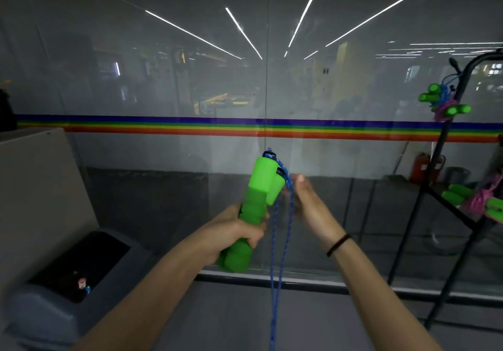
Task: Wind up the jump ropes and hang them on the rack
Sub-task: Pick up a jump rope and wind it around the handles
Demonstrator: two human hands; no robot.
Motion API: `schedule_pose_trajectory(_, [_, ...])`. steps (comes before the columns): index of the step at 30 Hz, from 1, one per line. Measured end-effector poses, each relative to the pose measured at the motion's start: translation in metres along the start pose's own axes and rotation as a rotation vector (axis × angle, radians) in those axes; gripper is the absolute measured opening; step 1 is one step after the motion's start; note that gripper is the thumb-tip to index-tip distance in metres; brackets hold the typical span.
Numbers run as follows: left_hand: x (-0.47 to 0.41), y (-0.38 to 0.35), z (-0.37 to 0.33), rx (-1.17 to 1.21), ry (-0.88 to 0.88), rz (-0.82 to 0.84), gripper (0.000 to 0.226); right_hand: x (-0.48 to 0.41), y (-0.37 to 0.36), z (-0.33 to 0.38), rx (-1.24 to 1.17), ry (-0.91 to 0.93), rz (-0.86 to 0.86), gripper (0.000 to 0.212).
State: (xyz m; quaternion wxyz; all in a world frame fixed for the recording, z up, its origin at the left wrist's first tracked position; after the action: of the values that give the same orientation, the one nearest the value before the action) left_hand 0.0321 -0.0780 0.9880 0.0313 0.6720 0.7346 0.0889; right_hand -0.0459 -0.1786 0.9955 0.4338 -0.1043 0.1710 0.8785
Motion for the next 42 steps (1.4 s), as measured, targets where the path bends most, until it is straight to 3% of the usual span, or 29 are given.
schedule_pose_trajectory(3, [0.001,-0.008,-0.001,0.094,-0.003,0.053,0.037,0.004,-0.032,-0.010,-0.311,-0.082,0.152,0.058])
schedule_pose_trajectory(6, [-0.001,0.008,0.007,0.153,0.013,-0.040,0.038,0.017,-0.040,-0.012,-0.449,-0.096,0.188,0.046])
schedule_pose_trajectory(8, [-0.001,0.024,0.011,0.153,0.018,-0.122,0.033,0.024,-0.037,-0.026,-0.380,-0.142,0.175,0.038])
schedule_pose_trajectory(10, [0.000,0.038,0.013,0.075,0.014,-0.185,0.033,0.032,-0.027,-0.026,-0.074,-0.108,0.136,0.035])
schedule_pose_trajectory(12, [-0.002,0.049,0.015,-0.105,-0.014,-0.243,0.039,0.042,-0.029,-0.008,0.391,0.018,0.151,0.033])
schedule_pose_trajectory(14, [-0.004,0.052,0.017,-0.405,-0.038,-0.282,0.047,0.056,-0.049,0.015,0.835,0.124,0.284,0.029])
schedule_pose_trajectory(16, [-0.006,0.045,0.025,-0.759,0.001,-0.272,0.051,0.067,-0.065,0.037,1.108,0.214,0.400,0.026])
schedule_pose_trajectory(20, [0.003,0.010,0.029,-1.324,-0.005,-0.182,0.041,0.068,-0.075,0.074,1.207,0.362,0.526,0.029])
schedule_pose_trajectory(24, [0.014,-0.020,0.031,-1.575,-0.084,0.044,0.035,0.054,-0.069,0.075,1.012,0.335,0.665,0.026])
schedule_pose_trajectory(29, [0.033,-0.034,0.002,-1.329,-0.347,0.089,0.022,0.046,-0.057,0.049,0.288,0.051,0.710,0.004])
schedule_pose_trajectory(32, [0.033,-0.024,-0.004,-1.041,-0.343,0.015,0.016,0.042,-0.049,0.040,-0.012,0.021,0.530,0.027])
schedule_pose_trajectory(34, [0.029,-0.016,-0.001,-0.759,-0.300,-0.010,0.010,0.040,-0.036,0.027,0.006,0.050,0.344,0.013])
schedule_pose_trajectory(36, [0.025,-0.005,0.002,-0.555,-0.287,-0.052,0.011,0.041,-0.031,0.007,0.010,0.011,0.239,0.022])
schedule_pose_trajectory(39, [0.019,0.016,0.004,-0.408,-0.279,-0.174,0.014,0.047,-0.030,-0.011,0.094,-0.043,0.206,0.033])
schedule_pose_trajectory(42, [0.013,0.039,0.012,-0.394,-0.225,-0.334,0.025,0.055,-0.033,0.001,0.465,0.065,0.236,0.028])
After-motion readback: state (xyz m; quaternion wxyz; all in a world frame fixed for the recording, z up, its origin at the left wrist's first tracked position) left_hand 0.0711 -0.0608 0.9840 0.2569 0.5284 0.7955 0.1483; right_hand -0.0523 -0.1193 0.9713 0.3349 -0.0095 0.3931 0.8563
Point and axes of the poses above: each hand's wrist, its own x-axis away from the middle knuckle, its own y-axis out of the back of the hand, z = x × y, the point moved 10 cm from there along -x, towards the middle knuckle, and after that the axes turned 2 degrees about y, right-handed, at the moved point
